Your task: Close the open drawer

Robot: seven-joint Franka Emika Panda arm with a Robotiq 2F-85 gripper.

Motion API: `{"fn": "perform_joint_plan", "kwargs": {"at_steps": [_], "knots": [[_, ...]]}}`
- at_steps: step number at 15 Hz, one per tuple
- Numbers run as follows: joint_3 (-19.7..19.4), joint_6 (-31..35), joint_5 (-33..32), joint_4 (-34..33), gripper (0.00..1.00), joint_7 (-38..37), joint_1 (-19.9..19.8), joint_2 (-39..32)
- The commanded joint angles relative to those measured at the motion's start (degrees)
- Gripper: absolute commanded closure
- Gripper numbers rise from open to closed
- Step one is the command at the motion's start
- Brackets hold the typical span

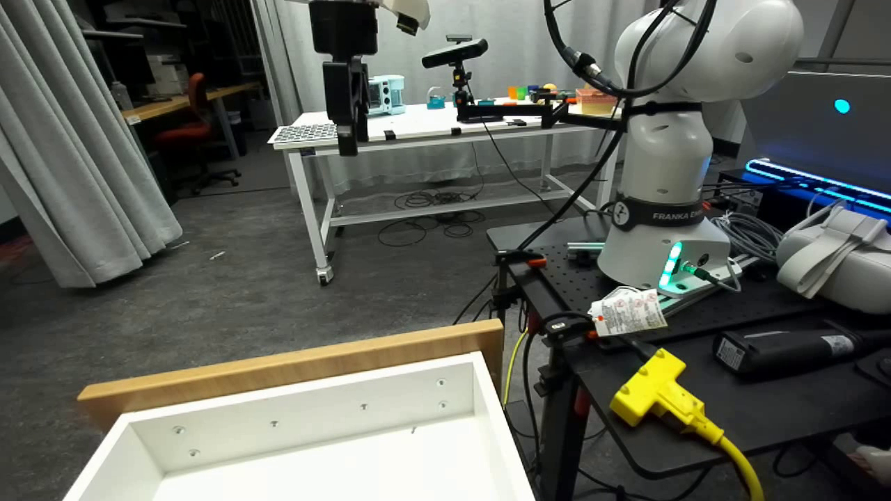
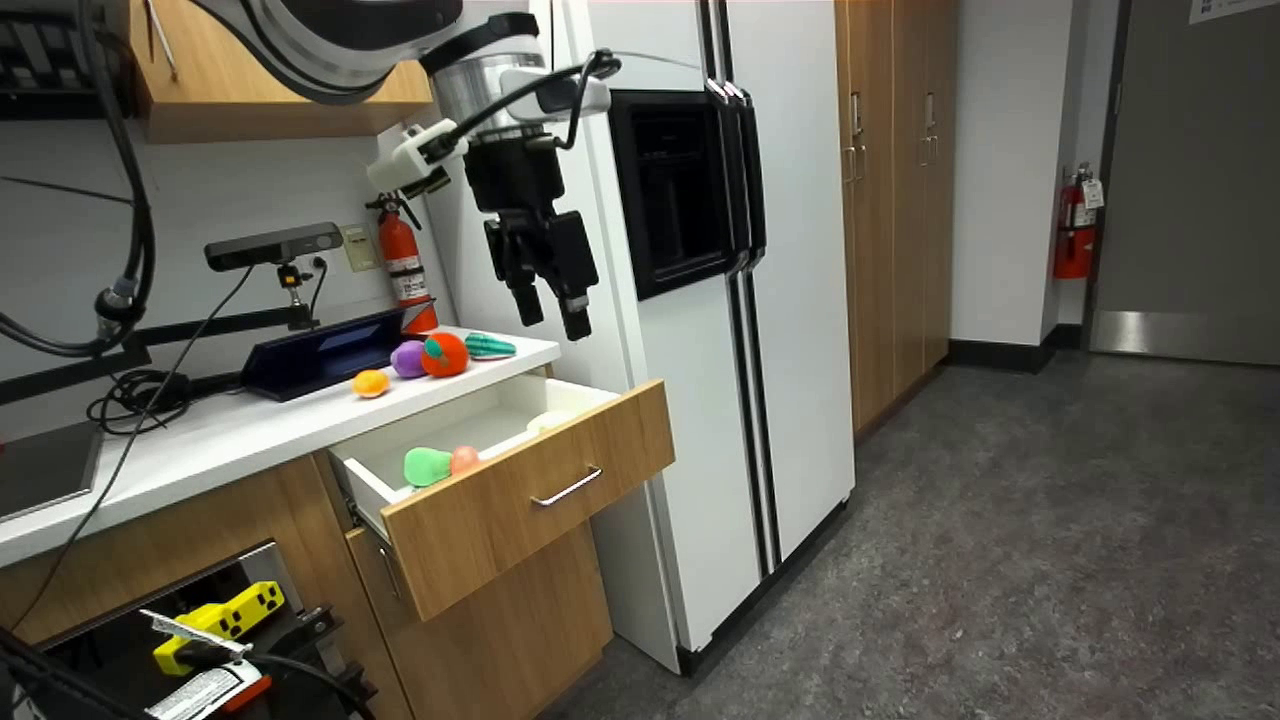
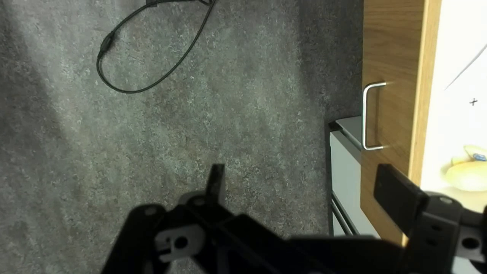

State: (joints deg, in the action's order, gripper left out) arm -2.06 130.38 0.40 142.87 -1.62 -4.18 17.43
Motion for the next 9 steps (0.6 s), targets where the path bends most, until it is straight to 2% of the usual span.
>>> {"fn": "perform_joint_plan", "kwargs": {"at_steps": [1,8,9], "knots": [[-0.30,2.62,2.29,-0.77,0.00,3.05,2.15,-4.42],[0.10,1.78,0.71,-2.24,0.00,5.65,2.79,-8.59],[0.73,6.63,1.01,-0.77,0.00,4.13,3.17,-12.86]]}}
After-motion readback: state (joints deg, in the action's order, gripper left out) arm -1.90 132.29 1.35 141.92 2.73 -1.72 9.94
